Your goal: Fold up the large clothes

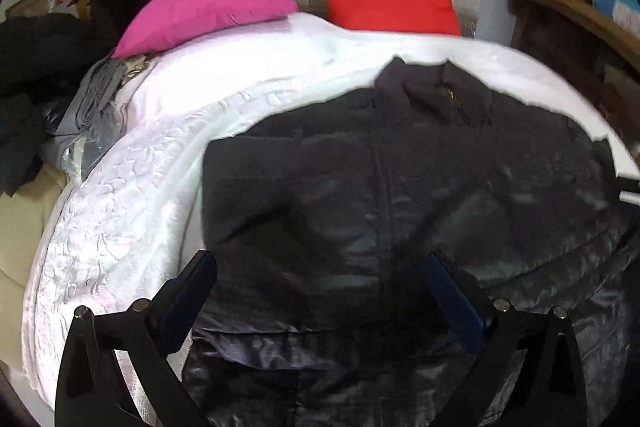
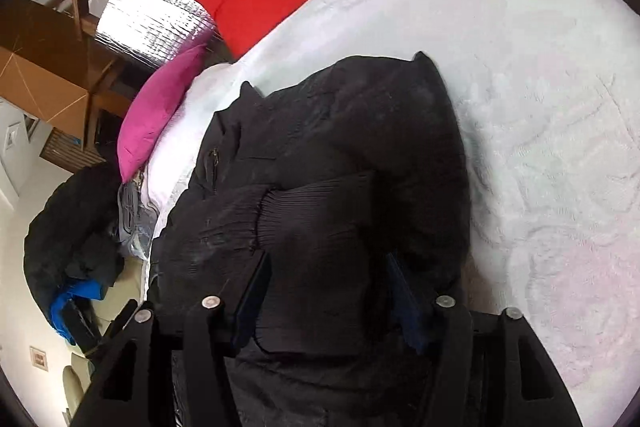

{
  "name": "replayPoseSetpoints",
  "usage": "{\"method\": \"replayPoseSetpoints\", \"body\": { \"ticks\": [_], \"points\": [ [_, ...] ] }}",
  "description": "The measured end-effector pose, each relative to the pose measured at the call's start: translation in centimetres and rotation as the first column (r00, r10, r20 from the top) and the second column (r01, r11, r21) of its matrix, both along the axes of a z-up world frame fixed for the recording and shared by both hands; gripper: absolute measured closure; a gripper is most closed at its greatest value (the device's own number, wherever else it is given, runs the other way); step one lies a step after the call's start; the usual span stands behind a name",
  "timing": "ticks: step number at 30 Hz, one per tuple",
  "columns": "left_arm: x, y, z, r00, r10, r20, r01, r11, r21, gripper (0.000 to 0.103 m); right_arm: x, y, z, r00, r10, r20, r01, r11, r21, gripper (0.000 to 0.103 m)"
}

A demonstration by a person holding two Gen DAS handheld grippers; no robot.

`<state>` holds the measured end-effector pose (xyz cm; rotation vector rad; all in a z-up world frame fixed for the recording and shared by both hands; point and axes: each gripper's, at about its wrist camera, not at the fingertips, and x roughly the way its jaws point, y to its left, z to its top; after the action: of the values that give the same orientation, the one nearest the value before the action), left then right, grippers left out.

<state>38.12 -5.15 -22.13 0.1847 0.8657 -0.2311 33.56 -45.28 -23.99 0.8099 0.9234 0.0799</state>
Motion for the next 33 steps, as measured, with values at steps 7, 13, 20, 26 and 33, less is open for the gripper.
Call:
{"method": "replayPoseSetpoints", "body": {
  "ticks": [7,13,20,26,33],
  "points": [
    [0.2,-0.2,-0.1,1.0,0.002,-0.004,-0.002,1.0,0.002,0.0,-0.3,2.0,3.6,0.993,0.017,0.114,-0.003,0.993,-0.12,0.082],
    [0.7,-0.6,-1.6,0.998,0.004,-0.061,-0.002,0.999,0.045,0.0,0.3,1.8,2.4,0.998,-0.048,0.038,0.056,0.972,-0.228,0.084],
    [0.5,0.4,-0.5,0.999,0.023,-0.034,-0.023,1.0,0.001,0.0,-0.3,-0.2,3.2,0.992,-0.096,0.078,0.105,0.987,-0.121,0.079],
    [1.0,2.4,0.6,0.997,0.08,-0.005,-0.08,0.995,-0.054,0.0,-1.2,-3.3,2.4,0.96,-0.257,0.11,0.263,0.964,-0.044,0.02],
    [2.0,1.9,-1.5,0.994,0.079,-0.074,-0.077,0.997,0.024,0.0,1.8,-0.9,0.4,0.983,-0.179,0.036,0.182,0.967,-0.18,0.051]
  ]
}}
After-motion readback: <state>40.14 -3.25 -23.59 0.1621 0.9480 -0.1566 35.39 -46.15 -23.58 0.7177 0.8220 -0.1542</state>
